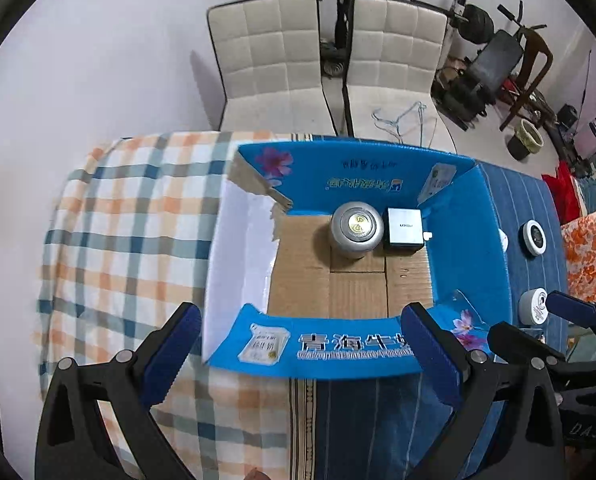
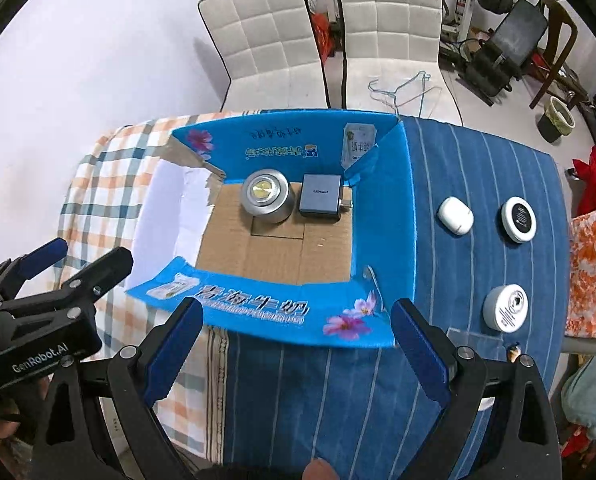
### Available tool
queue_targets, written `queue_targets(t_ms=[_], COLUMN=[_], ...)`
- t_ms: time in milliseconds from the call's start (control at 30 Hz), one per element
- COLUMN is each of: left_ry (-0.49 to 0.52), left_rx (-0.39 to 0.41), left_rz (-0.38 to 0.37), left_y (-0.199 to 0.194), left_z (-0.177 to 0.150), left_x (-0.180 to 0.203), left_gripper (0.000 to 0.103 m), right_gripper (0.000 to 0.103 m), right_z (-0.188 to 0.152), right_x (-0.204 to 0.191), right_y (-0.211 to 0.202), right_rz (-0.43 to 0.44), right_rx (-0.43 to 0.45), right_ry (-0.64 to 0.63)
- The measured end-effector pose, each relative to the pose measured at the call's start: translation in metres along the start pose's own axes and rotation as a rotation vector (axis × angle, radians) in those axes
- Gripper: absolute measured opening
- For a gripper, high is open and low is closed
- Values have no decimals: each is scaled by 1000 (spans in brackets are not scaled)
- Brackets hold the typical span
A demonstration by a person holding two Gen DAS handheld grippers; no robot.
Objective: Organize rigid objects
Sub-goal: 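Open both tools to release the items in the box and withdraw, then grasp the clear plastic cube with the left tool while the right tool grasps the white cream jar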
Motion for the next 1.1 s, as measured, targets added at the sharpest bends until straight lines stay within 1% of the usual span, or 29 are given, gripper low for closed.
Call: queue_targets(t_ms=[167,300,467,567,667,733,800,867,900,933,967,1033,1067,1100], left_ry=[10,15,13,1,12,25,39,61,79,92,119,161,183,206], left_rx=[46,61,81,90,98,98,91,63,37,22,-5,-38,-60,-82], left_rz=[5,6,-1,-14,-21,-35,-41,-64,-85,-99,-127,-149,-162,-179], left_y=[-37,-60,-82,-92,-97,-95,-87,-73,-62,-56,-45,-30,-22,-12], left_z=[-6,-15,-22,-26,-29,-31,-35,-42,-47,-51,-57,-67,-72,-78], left_x=[5,11,18,22,34,46,60,81,98,108,128,156,172,189], left_gripper=[103,103,103,103,103,103,103,103,103,103,103,103,103,103], right_gripper=[97,97,97,97,97,97,97,97,97,97,97,97,93,90], right_z=[-13,-22,-28,-33,-45,-59,-76,-96,-108,-116,-125,-144,-156,-162], right_x=[3,5,7,20,49,81,120,161,187,203,222,256,276,287], right_y=[-34,-61,-85,-92,-87,-81,-74,-64,-58,-53,-47,-35,-28,-24], right_rz=[-32,-43,-21,-16,-16,-31,-70,-107,-123,-138,-159,-164,-170,-170], right_rx=[43,80,111,125,104,78,56,19,1,-10,-26,-42,-53,-60], right_ry=[-16,-32,-32,-14,47,120,200,288,345,377,414,492,537,560])
Point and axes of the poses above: each gripper's, at about its wrist camera, not at the fingertips, and y roughly the way its jaws point, x to its right, z to its top, the point moved 6 cm from there along y, roughly the way its jaws point, and after that the axes turned 7 degrees about x, right-handed, at the moved point
